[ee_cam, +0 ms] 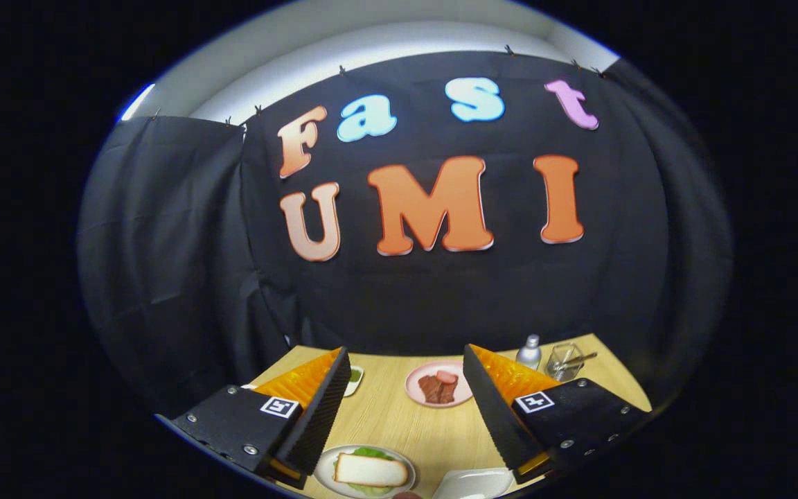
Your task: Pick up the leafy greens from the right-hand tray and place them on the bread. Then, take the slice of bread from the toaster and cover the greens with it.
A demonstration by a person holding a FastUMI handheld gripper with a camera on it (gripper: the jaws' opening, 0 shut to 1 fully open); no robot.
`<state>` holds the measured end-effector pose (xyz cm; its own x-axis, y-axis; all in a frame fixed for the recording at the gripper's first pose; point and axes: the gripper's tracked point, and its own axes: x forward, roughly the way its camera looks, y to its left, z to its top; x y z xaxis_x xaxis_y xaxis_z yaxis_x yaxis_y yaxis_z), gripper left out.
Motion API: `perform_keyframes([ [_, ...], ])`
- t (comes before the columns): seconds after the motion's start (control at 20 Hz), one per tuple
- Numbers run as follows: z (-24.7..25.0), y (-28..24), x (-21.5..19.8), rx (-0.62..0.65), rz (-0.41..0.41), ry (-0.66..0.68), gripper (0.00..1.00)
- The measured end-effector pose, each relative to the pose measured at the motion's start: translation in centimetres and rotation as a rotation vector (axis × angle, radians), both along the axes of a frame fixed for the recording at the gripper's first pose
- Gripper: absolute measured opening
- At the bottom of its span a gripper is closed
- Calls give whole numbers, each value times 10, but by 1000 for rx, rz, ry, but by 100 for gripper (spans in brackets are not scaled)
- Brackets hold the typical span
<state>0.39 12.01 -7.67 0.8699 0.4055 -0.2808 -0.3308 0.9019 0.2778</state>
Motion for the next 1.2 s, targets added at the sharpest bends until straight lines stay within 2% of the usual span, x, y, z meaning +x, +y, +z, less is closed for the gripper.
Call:
perform_keyframes([
  [0.3,90,-38,17,-46,-133,-233,98],
  [0.4,100,-56,25,-105,-212,-275,98],
  [0.5,103,-61,26,-139,-244,-307,98],
  [1.2,90,-56,18,-108,-205,-281,98],
])
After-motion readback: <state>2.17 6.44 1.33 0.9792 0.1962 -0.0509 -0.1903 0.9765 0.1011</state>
